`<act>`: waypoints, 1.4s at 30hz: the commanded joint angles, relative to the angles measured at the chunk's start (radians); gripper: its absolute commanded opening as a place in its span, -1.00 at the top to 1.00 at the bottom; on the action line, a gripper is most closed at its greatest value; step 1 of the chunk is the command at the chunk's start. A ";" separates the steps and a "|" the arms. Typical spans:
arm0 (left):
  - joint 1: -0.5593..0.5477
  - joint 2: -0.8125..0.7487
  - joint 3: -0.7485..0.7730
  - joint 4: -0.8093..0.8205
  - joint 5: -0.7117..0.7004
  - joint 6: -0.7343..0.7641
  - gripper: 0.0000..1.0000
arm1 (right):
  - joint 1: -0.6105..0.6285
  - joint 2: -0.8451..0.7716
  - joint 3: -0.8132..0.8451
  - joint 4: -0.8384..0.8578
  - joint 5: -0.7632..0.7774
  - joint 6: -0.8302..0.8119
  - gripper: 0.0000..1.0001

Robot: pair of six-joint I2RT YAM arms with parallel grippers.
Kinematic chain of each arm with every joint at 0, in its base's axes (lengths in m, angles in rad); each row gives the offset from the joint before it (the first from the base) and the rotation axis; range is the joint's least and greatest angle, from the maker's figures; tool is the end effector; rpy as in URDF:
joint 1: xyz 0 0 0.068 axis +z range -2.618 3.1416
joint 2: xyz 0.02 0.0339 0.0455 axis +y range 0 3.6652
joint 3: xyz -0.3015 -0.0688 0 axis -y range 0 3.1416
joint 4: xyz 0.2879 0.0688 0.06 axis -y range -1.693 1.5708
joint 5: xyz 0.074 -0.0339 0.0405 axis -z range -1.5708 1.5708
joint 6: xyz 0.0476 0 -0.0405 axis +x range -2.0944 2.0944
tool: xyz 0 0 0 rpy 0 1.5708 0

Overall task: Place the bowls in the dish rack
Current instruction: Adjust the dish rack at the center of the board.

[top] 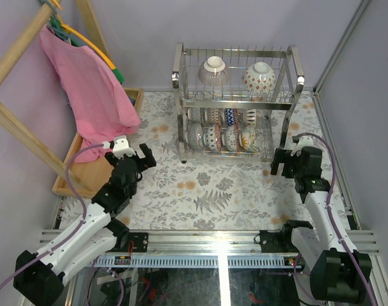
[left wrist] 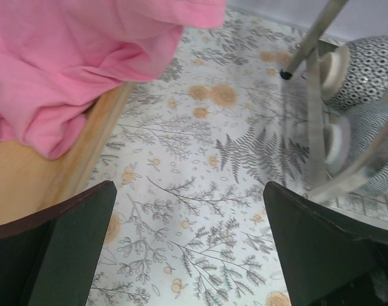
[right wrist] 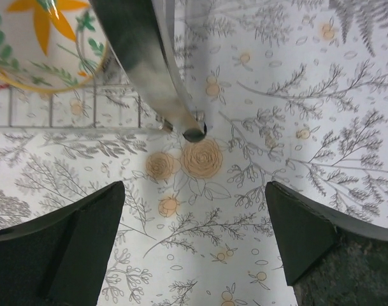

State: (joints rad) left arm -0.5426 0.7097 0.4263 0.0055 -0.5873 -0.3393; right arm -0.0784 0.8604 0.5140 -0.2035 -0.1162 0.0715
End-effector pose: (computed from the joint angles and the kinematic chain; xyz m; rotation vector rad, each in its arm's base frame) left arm 0.1795 -0.0775 0.2559 -0.2205 1.7885 -0.0854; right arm 0.2177 -0.0116 0.2374 0.0898 2.1169 0.1191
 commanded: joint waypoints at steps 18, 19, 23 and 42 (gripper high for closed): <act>0.058 0.040 -0.182 0.307 -0.109 0.107 -1.00 | 0.005 -0.444 -0.522 0.486 0.028 -0.047 -0.98; 0.061 0.037 -0.182 0.302 -0.107 0.109 -1.00 | 0.005 -0.462 -0.541 0.464 0.017 -0.056 -0.98; 0.075 0.004 -0.190 0.289 -0.104 0.115 -1.00 | 0.005 -0.630 -0.606 0.456 0.054 -0.032 -0.98; 0.077 -0.045 -0.221 0.240 -0.100 0.266 -1.00 | 0.005 -0.563 -0.583 0.460 0.020 -0.044 -0.99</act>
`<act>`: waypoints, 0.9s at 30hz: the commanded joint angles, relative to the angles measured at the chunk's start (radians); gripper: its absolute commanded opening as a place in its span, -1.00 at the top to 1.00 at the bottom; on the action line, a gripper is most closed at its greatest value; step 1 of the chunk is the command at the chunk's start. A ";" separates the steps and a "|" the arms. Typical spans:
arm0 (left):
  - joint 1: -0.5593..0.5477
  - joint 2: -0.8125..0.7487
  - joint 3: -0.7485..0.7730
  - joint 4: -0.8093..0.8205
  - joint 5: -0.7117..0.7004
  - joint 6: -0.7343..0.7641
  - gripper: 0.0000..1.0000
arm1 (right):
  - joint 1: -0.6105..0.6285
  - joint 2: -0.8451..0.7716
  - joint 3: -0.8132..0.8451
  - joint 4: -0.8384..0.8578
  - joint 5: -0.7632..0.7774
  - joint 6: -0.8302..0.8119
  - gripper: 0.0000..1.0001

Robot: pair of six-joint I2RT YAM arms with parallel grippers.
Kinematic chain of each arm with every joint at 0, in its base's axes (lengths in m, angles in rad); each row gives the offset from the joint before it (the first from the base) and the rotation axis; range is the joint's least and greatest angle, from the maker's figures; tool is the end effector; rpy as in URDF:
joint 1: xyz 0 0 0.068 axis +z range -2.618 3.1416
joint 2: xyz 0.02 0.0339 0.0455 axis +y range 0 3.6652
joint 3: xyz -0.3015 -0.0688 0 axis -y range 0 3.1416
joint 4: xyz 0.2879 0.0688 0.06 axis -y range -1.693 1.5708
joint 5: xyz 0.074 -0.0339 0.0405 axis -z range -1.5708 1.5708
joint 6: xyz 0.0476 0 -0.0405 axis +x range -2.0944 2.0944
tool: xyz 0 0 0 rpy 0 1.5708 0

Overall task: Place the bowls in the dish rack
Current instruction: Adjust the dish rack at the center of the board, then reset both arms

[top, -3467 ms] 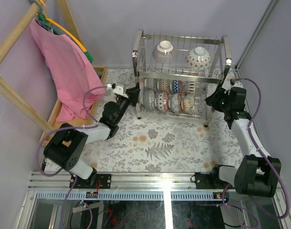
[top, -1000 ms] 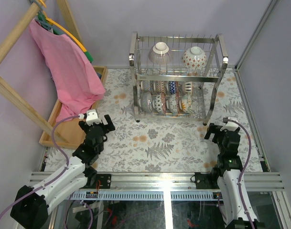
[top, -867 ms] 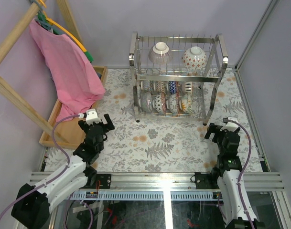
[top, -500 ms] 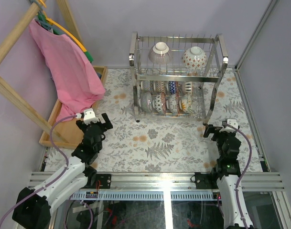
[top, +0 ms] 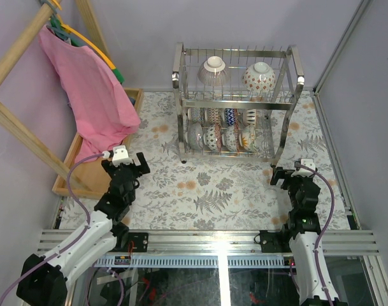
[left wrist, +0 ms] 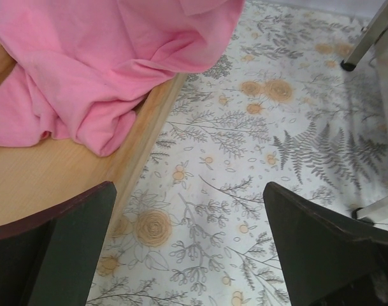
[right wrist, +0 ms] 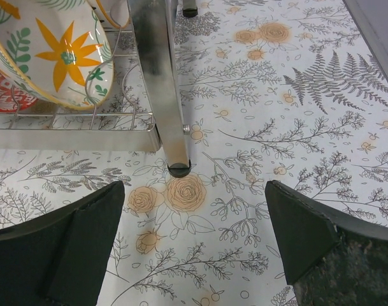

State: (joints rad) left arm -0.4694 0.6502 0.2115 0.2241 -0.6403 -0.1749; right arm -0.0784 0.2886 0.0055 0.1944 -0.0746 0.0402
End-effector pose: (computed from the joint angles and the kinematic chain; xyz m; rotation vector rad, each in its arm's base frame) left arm 0.1696 -0.0541 0.2042 -0.1979 1.7322 0.1002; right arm 0.1450 -0.0078 0.1657 0.0418 1.6588 0.0329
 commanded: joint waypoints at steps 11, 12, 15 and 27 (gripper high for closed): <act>-0.012 -0.034 -0.164 0.117 0.006 0.133 -1.00 | 0.005 0.008 -0.077 0.063 -0.024 -0.014 -0.98; -0.011 -0.060 -0.179 0.127 0.001 0.136 -1.00 | 0.005 0.007 -0.075 0.063 -0.024 -0.015 -0.99; -0.011 -0.158 -0.207 0.096 0.017 0.139 -1.00 | 0.005 0.009 -0.076 0.063 -0.024 -0.015 -0.99; -0.011 -0.340 -0.271 0.056 0.055 0.159 -1.00 | 0.005 0.007 -0.075 0.063 -0.022 -0.014 -0.98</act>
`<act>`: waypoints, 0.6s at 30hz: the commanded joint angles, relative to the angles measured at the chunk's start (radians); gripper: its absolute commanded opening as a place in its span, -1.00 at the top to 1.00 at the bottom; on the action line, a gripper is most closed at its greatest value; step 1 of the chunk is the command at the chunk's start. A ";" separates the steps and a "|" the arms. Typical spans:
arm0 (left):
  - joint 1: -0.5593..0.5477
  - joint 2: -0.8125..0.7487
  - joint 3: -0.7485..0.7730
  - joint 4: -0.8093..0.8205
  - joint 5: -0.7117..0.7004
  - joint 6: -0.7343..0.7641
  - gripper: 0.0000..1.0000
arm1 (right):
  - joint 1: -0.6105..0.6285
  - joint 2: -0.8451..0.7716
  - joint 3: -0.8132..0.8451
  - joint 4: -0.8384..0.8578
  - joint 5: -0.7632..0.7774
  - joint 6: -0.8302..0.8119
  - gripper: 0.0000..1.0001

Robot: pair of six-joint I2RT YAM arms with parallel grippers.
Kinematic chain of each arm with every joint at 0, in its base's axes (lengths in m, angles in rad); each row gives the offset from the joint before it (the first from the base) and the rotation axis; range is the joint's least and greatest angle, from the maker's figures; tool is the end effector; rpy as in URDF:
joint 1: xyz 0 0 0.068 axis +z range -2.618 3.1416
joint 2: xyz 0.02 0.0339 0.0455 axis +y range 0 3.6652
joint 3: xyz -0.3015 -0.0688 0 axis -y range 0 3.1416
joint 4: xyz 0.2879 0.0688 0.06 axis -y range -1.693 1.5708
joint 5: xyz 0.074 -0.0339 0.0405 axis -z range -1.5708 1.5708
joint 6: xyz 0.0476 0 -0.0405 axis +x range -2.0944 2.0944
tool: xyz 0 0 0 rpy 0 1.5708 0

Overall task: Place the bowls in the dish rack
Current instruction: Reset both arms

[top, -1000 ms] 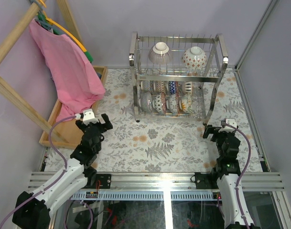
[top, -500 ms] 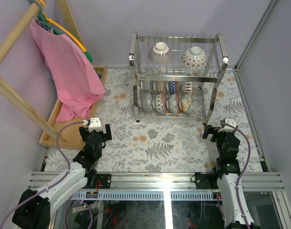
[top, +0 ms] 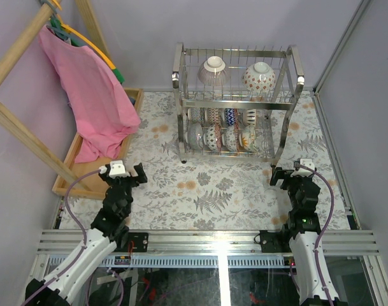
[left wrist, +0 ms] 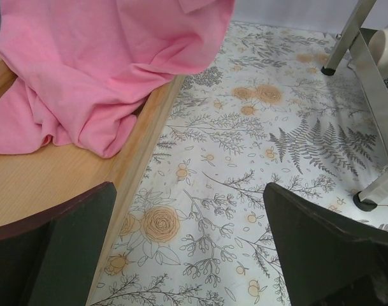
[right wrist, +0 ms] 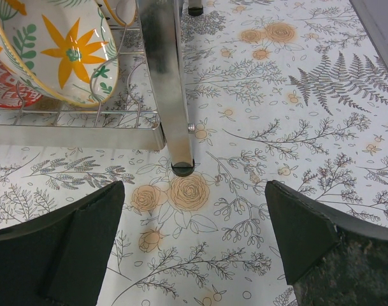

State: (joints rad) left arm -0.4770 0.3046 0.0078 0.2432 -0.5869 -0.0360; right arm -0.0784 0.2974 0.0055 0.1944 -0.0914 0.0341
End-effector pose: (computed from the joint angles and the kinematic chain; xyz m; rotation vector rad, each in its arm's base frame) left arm 0.1353 -0.0403 0.1710 -0.0944 1.6133 0.0805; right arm 0.1454 -0.0071 0.1646 0.0247 1.6679 0.0427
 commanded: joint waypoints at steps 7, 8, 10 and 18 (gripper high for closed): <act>-0.003 -0.234 -0.127 -0.081 0.129 0.074 -1.00 | 0.005 -0.003 -0.075 0.061 -0.006 -0.008 -0.98; -0.003 -0.262 -0.127 -0.101 0.143 0.076 -1.00 | 0.005 -0.004 -0.077 0.061 -0.005 -0.007 -0.98; -0.003 -0.284 -0.129 -0.118 0.145 0.078 -1.00 | 0.005 -0.004 -0.077 0.060 -0.005 -0.008 -0.98; -0.003 -0.252 -0.127 -0.095 0.101 0.059 -1.00 | 0.005 -0.001 -0.076 0.062 -0.005 -0.008 -0.98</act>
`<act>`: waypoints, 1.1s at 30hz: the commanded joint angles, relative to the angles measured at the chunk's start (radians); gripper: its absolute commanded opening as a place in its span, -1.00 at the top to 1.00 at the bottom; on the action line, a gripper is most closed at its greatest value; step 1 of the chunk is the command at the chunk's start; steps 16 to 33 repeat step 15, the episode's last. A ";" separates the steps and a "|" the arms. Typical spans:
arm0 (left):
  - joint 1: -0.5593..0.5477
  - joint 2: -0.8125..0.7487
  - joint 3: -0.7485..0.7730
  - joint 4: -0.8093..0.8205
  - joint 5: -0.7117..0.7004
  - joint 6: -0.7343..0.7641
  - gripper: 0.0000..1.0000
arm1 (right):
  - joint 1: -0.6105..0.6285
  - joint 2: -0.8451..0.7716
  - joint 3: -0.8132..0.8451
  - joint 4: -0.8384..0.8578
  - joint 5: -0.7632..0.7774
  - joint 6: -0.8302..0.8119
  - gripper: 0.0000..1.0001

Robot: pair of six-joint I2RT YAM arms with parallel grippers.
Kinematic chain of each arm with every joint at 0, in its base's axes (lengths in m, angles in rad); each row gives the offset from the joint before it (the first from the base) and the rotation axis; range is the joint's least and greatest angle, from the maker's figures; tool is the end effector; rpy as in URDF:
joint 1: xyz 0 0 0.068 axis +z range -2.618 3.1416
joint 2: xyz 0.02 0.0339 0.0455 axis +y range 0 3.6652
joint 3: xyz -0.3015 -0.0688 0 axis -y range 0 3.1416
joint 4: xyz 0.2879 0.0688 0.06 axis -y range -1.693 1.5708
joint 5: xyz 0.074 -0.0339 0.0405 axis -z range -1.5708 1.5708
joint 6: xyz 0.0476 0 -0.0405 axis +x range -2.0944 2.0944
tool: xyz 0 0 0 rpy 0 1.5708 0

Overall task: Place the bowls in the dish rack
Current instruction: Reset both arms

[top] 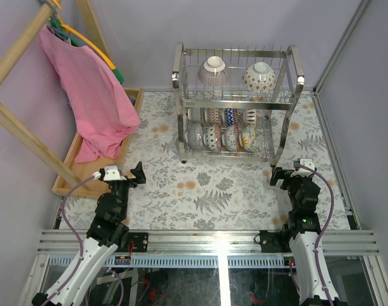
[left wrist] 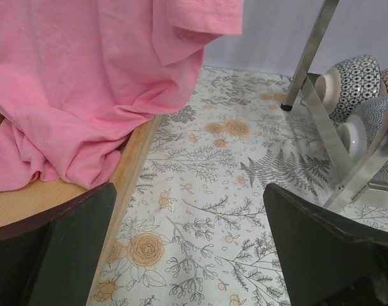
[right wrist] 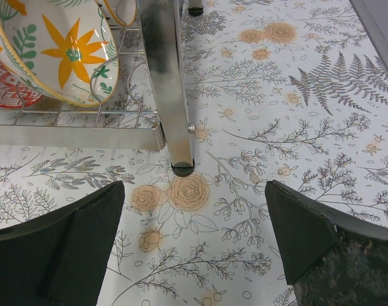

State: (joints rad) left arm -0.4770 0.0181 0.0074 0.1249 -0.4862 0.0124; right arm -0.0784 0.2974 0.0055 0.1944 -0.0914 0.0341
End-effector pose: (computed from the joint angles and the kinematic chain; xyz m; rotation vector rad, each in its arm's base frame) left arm 0.1190 -0.0364 0.1891 -0.0390 1.4694 -0.0238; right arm 0.1454 -0.0071 0.1646 0.0247 1.6679 0.0427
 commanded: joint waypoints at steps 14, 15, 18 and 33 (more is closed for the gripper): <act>-0.003 0.151 -0.119 0.109 -0.035 0.000 -1.00 | 0.005 0.000 -0.077 0.066 -0.008 -0.007 -0.98; -0.003 0.145 -0.121 0.106 -0.036 -0.001 -1.00 | 0.005 -0.007 -0.078 0.063 -0.006 -0.006 -0.98; -0.003 0.145 -0.121 0.106 -0.036 -0.001 -1.00 | 0.005 -0.007 -0.078 0.063 -0.006 -0.006 -0.98; -0.003 0.145 -0.121 0.106 -0.036 -0.001 -1.00 | 0.005 -0.007 -0.078 0.063 -0.006 -0.006 -0.98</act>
